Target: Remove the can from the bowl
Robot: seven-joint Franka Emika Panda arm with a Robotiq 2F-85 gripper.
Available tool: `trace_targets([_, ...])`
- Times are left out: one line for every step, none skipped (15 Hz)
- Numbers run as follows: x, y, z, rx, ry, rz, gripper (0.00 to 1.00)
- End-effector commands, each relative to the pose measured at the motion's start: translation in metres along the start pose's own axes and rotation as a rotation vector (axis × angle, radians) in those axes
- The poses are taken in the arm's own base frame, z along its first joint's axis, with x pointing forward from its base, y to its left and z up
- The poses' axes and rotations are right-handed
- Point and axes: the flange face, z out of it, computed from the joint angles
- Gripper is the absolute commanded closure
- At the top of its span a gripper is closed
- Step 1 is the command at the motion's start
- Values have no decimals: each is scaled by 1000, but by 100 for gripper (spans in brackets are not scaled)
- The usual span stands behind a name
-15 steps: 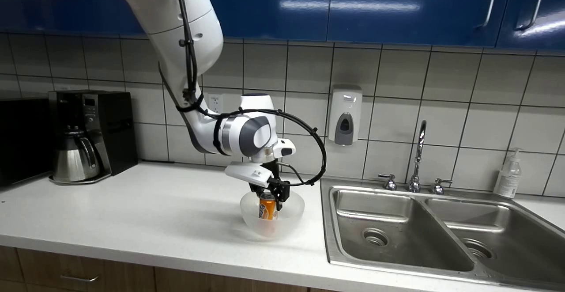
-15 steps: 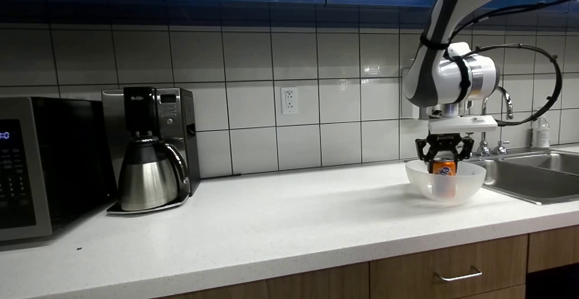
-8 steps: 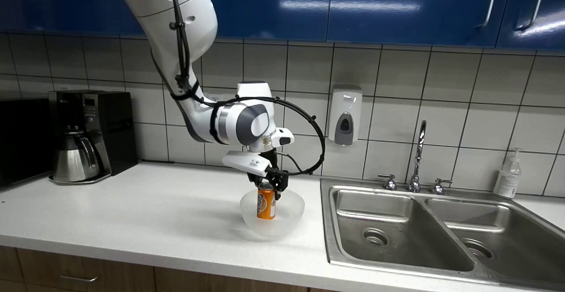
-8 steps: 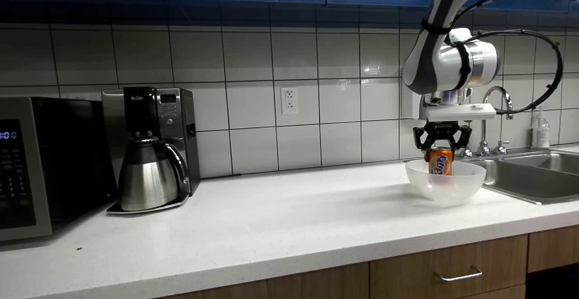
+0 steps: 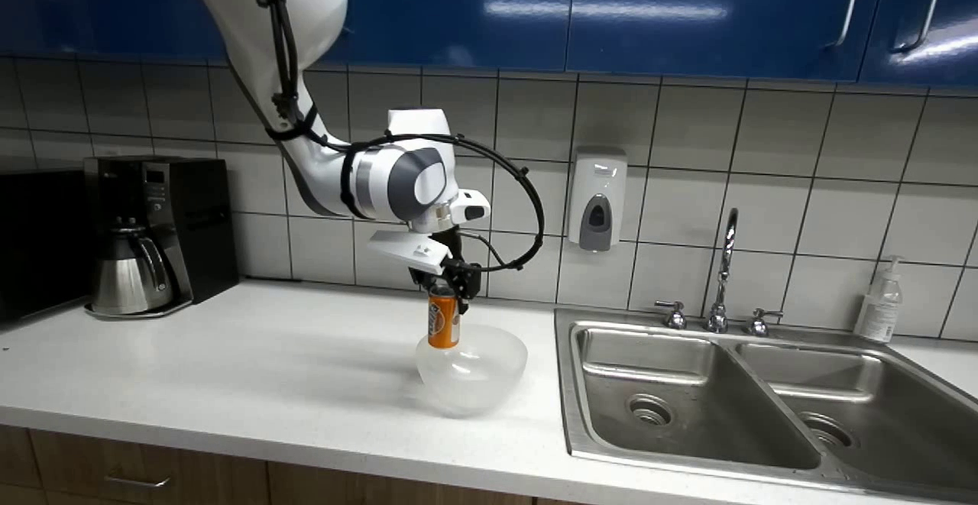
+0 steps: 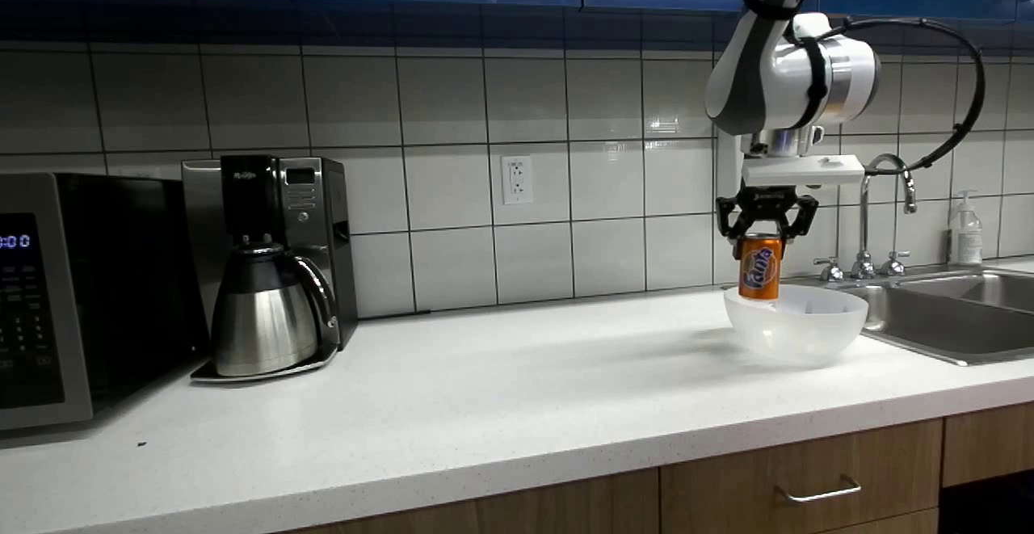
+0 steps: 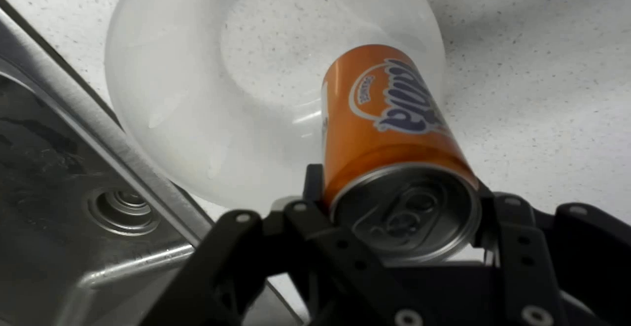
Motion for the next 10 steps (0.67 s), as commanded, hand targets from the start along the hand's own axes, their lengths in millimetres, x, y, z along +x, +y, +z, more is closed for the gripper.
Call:
trace_targets([-2, -21, -37, 30, 24, -23, 62])
trace_targets([-2, -29, -42, 39, 30, -34, 62])
trace_targets([-3, -37, -46, 49, 33, -45, 62])
trace_targets([-4, -45, -50, 58, 36, -56, 62])
trace_targets([-6, -54, -52, 70, 36, -66, 62])
trace_targets([-8, -62, -53, 78, 35, -78, 62])
trace_targets([-10, -71, -54, 87, 35, -91, 62])
trace_targets([-13, -80, -53, 96, 34, -103, 62])
trace_targets([-16, -89, -52, 106, 31, -113, 62])
trace_targets([-20, -98, -50, 117, 25, -122, 62])
